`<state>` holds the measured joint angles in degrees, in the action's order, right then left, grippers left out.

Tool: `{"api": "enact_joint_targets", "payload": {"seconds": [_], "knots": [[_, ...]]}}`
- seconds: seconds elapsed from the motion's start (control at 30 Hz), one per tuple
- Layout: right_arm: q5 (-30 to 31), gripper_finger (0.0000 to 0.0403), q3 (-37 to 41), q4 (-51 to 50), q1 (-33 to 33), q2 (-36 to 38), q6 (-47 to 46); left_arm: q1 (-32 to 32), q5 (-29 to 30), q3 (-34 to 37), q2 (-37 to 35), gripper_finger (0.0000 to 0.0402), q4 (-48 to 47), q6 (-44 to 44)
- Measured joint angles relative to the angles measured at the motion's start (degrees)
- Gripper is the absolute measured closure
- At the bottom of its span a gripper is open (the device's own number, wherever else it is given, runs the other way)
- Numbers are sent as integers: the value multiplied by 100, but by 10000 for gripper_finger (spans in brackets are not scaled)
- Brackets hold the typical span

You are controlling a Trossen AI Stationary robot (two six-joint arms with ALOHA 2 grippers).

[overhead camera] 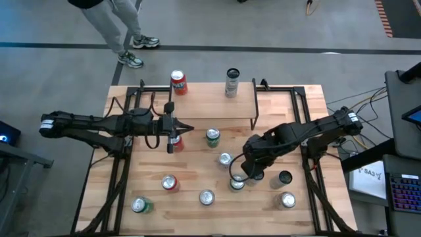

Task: Place canned beverage on shelf
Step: Put the silver soda can on the shelf

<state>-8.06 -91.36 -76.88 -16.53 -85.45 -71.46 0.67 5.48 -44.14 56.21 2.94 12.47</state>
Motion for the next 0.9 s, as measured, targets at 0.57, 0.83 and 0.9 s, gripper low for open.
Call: {"api": "enact_joint_targets", "payload": {"seconds": [0.57, 0.83, 0.9], "knots": [[853, 394, -194, 376, 386, -71, 948, 0, 0, -22, 85, 402, 465, 221], [827, 394, -189, 1329, 594, -553, 2146, 0, 5, -131, 52, 402, 485, 728], [844, 394, -189, 1492, 608, -654, 2673, 0, 7, -127, 28, 402, 451, 787]]}}
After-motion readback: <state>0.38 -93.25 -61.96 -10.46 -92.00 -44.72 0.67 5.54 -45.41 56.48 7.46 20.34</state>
